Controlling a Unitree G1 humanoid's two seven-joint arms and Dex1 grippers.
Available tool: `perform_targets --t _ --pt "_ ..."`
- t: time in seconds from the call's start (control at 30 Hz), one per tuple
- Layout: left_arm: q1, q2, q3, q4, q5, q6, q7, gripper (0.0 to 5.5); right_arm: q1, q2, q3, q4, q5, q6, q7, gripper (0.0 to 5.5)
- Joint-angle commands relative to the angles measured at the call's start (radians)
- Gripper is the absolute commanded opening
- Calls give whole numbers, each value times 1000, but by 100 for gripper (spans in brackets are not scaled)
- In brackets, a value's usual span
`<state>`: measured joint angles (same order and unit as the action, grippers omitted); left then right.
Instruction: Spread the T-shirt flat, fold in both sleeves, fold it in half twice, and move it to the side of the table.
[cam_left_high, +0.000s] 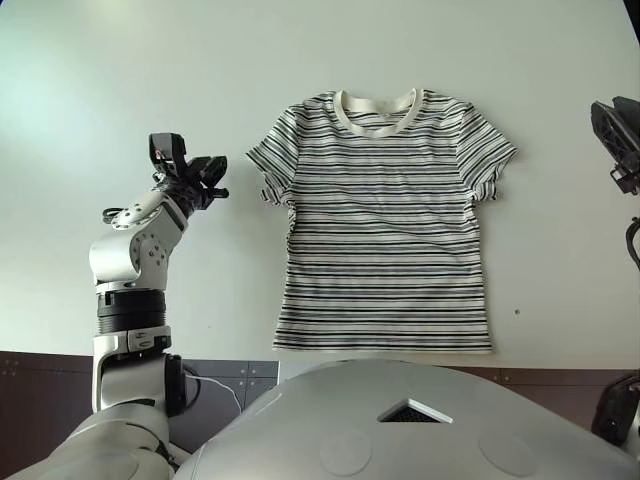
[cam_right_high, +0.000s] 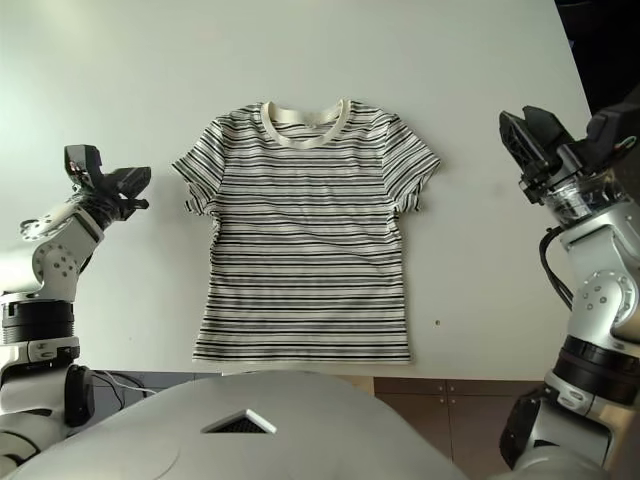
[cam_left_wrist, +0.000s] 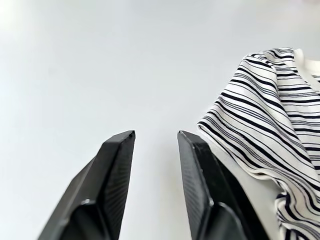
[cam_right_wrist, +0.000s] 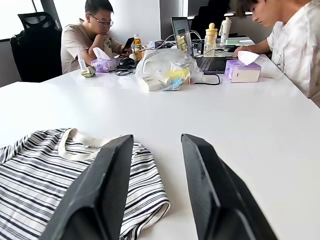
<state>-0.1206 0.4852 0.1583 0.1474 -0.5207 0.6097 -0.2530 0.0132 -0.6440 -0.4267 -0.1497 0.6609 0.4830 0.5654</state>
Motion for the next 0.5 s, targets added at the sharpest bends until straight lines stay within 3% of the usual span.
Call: perform_targets --t 0.03,0.5 --pt "-56 -55 54 80 -33 40 -15 156 -34 8 -3 53 -18 7 -11 175" --pt "-202 -139 67 264 -21 116 -90 156 -64 36 52 98 -75 -5 -6 175"
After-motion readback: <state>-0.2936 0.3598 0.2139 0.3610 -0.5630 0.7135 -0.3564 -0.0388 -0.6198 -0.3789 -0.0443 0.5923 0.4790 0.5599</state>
